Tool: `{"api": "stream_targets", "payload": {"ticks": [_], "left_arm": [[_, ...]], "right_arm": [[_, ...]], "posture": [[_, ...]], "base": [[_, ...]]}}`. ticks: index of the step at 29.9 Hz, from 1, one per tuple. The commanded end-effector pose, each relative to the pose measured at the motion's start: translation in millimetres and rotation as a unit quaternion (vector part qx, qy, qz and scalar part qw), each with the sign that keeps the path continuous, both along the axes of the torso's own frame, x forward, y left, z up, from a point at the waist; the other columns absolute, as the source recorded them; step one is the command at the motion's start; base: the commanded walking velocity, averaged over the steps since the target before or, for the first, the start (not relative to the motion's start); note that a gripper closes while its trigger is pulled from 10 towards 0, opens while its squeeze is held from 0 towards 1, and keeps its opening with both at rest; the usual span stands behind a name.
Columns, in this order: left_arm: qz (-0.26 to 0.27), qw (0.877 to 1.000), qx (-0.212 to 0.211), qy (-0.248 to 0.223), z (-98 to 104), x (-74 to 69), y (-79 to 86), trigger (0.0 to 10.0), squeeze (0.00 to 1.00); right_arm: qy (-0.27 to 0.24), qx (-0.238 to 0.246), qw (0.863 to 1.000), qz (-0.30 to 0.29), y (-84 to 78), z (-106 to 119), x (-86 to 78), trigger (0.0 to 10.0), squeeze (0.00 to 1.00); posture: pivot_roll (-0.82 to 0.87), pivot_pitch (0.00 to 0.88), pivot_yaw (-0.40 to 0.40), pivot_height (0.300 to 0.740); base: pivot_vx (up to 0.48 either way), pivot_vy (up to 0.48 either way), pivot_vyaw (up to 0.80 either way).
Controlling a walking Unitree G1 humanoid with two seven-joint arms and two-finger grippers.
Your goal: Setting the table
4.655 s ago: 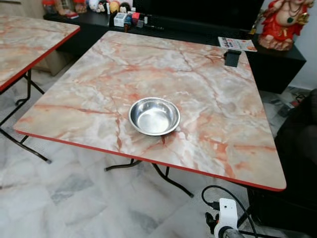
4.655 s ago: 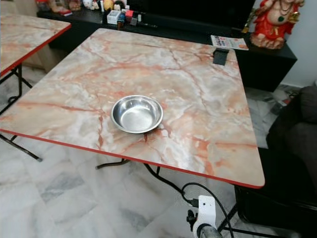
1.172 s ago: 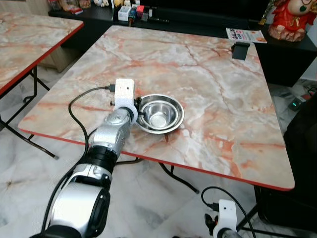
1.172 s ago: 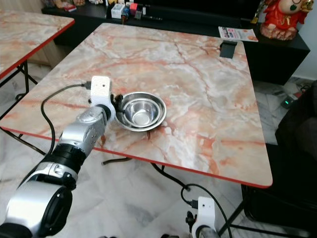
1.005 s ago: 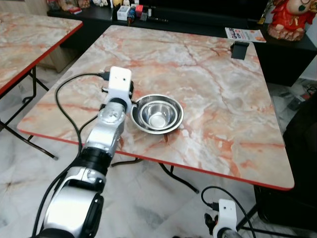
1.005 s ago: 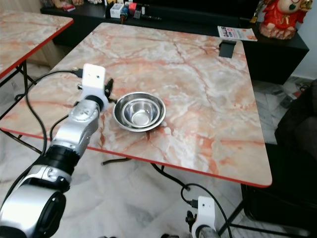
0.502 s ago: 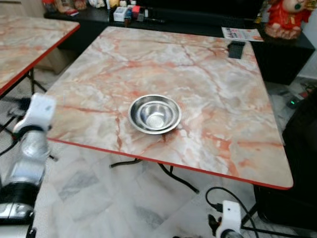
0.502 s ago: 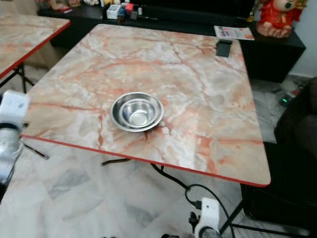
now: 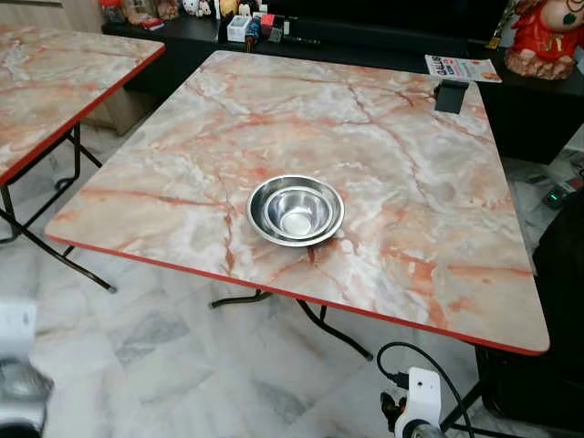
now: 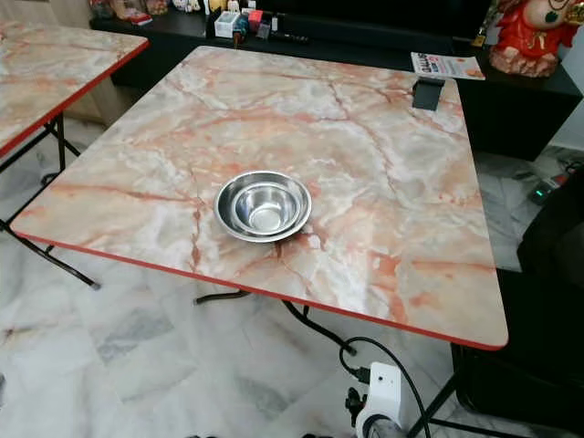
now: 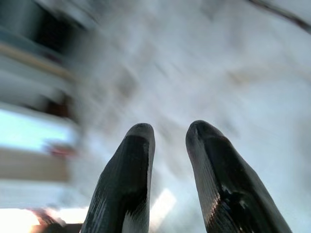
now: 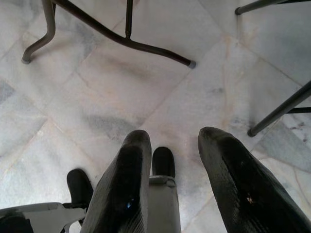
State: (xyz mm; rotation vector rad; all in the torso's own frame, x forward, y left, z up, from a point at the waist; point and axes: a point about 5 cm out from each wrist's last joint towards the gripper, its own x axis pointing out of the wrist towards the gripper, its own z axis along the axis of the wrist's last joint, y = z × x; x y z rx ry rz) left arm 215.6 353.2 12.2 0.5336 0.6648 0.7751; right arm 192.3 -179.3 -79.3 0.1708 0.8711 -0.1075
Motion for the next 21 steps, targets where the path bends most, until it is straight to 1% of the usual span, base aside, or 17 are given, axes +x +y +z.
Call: {"api": "stream_targets", "payload": {"ticks": [1,2,3,4,5,6,7,9,10,11,12,13,14,16,21], "left_arm": [[-0.026,0.997,-0.074,0.018,-18,-4.2,-14.9,10.0,0.0],[-0.041,0.993,-0.107,0.017,-26,-3.6,-25.3,10.0,0.0],[-0.074,0.985,-0.154,0.018,-36,-1.4,-43.3,10.0,0.0],[-0.074,0.985,-0.154,0.018,-36,-1.4,-43.3,10.0,0.0],[-0.125,0.974,-0.187,0.026,-46,1.7,-68.3,10.0,0.0],[-0.144,0.972,-0.185,0.033,-49,2.5,-76.1,10.0,0.0],[-0.144,0.972,-0.185,0.033,-49,2.5,-76.1,10.0,0.0],[-0.187,0.958,-0.212,0.038,-57,5.3,-100.4,10.0,0.0],[-0.194,0.95,-0.242,0.038,-61,5.6,-112.4,10.0,0.0],[-0.194,0.95,-0.242,0.038,-61,5.6,-112.4,10.0,0.0],[-0.197,0.944,-0.261,0.037,-63,5.7,-120.1,10.0,0.0],[-0.214,0.935,-0.275,0.06,-69,3.5,-132.7,10.0,0.0],[-0.214,0.935,-0.275,0.06,-69,3.5,-132.7,10.0,0.0],[-0.238,0.921,-0.296,0.088,-76,-1.3,-147.6,10.0,0.0],[-0.25,0.916,-0.299,0.099,-79,-3.2,-155.7,10.0,0.0]], "right_arm": [[0.008,-0.003,1.0,-0.005,-2.4,-2,-3.7,10.0,0.0],[0.009,-0.004,1.0,-0.004,-2.5,-2,-3.9,10.0,0.0],[0.015,-0.007,1.0,0.0,-3.1,-3,-5.1,10.0,0.0],[0.015,-0.007,1.0,0.0,-3.1,-3,-5.1,10.0,0.0],[0.024,-0.013,1.0,0.009,-3.8,-4,-7.2,10.0,0.0],[0.027,-0.015,0.999,0.013,-3.9,-4,-8.0,10.0,0.0],[0.027,-0.015,0.999,0.013,-3.9,-4,-8.0,10.0,0.0],[0.027,-0.016,0.999,0.014,-5.0,-5,-9.0,10.0,0.0],[0.028,-0.019,0.999,0.012,-6.5,-5,-9.8,10.0,0.0],[0.028,-0.019,0.999,0.012,-6.5,-5,-9.8,10.0,0.0],[0.029,-0.02,0.999,0.01,-7.5,-5,-10.4,10.0,0.0],[0.034,-0.026,0.999,0.002,-11.6,-6,-13.9,10.0,0.0],[0.034,-0.026,0.999,0.002,-11.6,-6,-13.9,10.0,0.0],[0.038,-0.031,0.999,-0.009,-17.0,-8,-19.2,10.0,0.0],[0.044,-0.033,0.998,-0.015,-19.1,-9,-23.0,10.0,0.0]], "posture": [[0.06,0.117,-0.026,0.74],[0.06,0.117,-0.026,0.74],[0.05,0.119,-0.028,0.74],[0.05,0.119,-0.028,0.74],[0.04,0.119,-0.032,0.74],[0.04,0.119,-0.032,0.74],[0.04,0.119,-0.032,0.74],[0.03,0.118,-0.032,0.74],[0.02,0.116,-0.03,0.74],[0.02,0.116,-0.03,0.74],[0.02,0.116,-0.03,0.74],[0.0,0.109,-0.025,0.74],[0.0,0.109,-0.025,0.74],[-0.01,0.105,-0.027,0.74],[-0.02,0.107,-0.026,0.74]], "base": [[0.0,0.0,0.0],[0.0,0.0,0.0],[0.0,0.0,0.0],[0.0,0.0,0.0],[0.0,0.0,0.0],[0.0,0.0,0.0],[0.0,0.0,0.0],[0.0,0.0,0.0],[0.0,0.0,0.0],[0.0,0.0,0.0],[0.0,0.0,0.0],[0.0,0.0,0.0],[0.0,0.0,0.0],[0.0,0.0,0.0],[0.0,0.0,0.0]]}}
